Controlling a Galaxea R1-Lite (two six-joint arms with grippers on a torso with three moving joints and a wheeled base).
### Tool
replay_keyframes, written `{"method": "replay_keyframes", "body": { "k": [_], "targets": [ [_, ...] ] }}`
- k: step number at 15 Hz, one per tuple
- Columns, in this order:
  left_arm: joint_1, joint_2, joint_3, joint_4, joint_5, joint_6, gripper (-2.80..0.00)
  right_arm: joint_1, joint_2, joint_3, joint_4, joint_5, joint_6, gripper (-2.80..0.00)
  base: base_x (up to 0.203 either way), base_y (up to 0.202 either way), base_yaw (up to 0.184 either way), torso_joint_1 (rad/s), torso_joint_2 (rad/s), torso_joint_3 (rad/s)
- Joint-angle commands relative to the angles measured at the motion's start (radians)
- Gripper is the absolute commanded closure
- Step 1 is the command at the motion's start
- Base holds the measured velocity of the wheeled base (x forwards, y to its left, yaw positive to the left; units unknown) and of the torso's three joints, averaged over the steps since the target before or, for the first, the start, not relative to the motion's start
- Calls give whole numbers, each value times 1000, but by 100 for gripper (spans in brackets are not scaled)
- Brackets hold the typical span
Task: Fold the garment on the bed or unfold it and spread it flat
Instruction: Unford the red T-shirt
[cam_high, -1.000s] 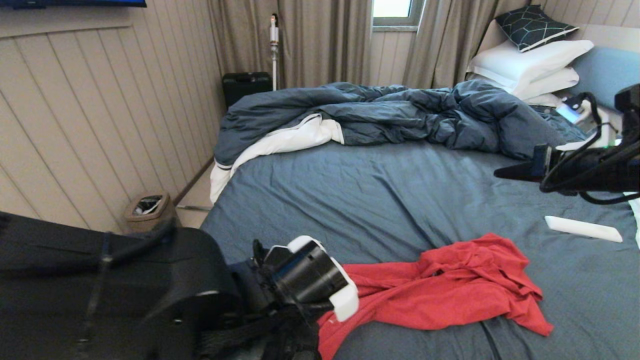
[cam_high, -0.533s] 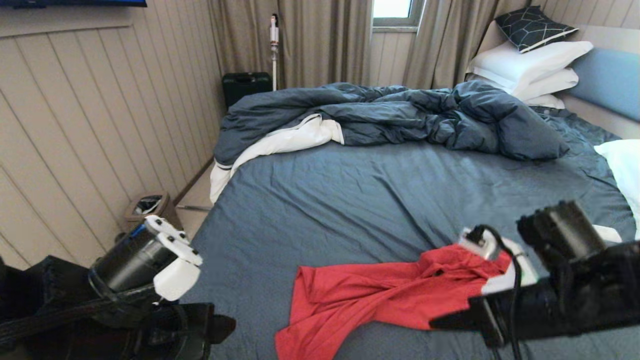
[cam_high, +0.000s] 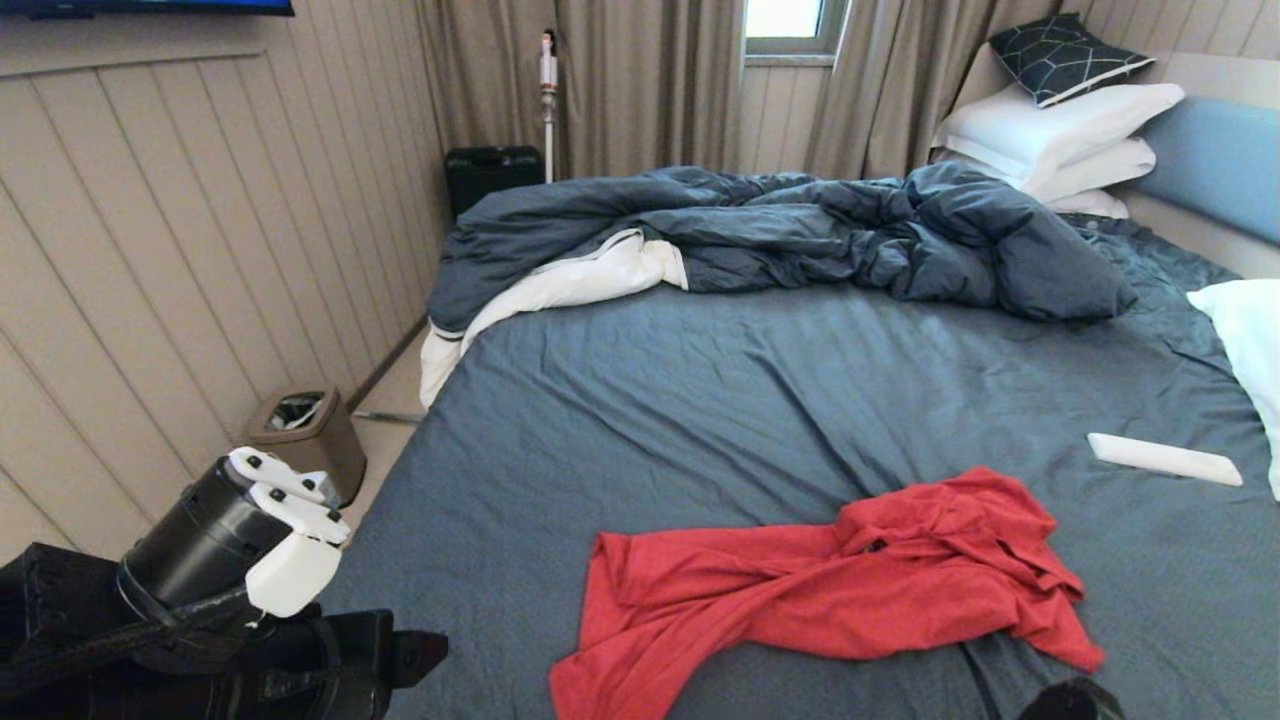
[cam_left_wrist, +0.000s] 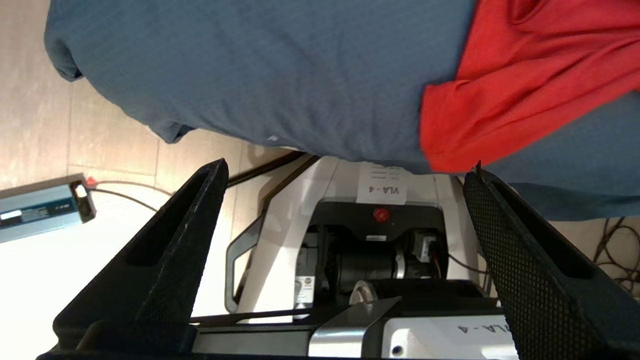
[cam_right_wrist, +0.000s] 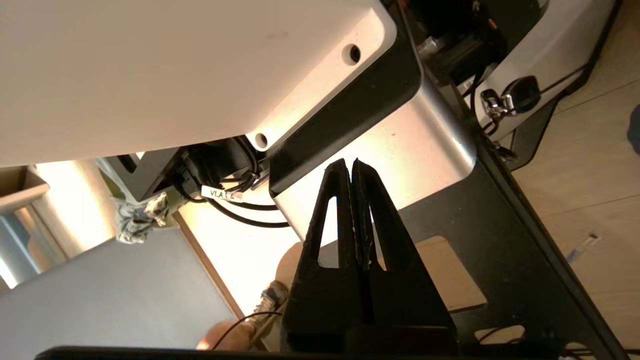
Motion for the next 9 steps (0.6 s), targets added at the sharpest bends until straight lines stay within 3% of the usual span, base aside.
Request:
{"method": "replay_keyframes", "body": {
  "k": [1,4,7,9],
  "targets": [
    [0,28,-3,1,2,-4,-280,11,21,5,-1,2,-1,0,0,0,0,0,0,0],
    [2,31,0,1,2,-4,-280,50,28,61,-6,7,-8,0,0,0,0,0,0,0],
    [7,48,-3,-1,1,-4,-280,55,50,126,-128,3,-1,0,0,0,0,0,0,0],
    [9,59,0,-18,-1,-4,-280,-64,114,129,-224,-10,-2,0,0,0,0,0,0,0]
  ]
}}
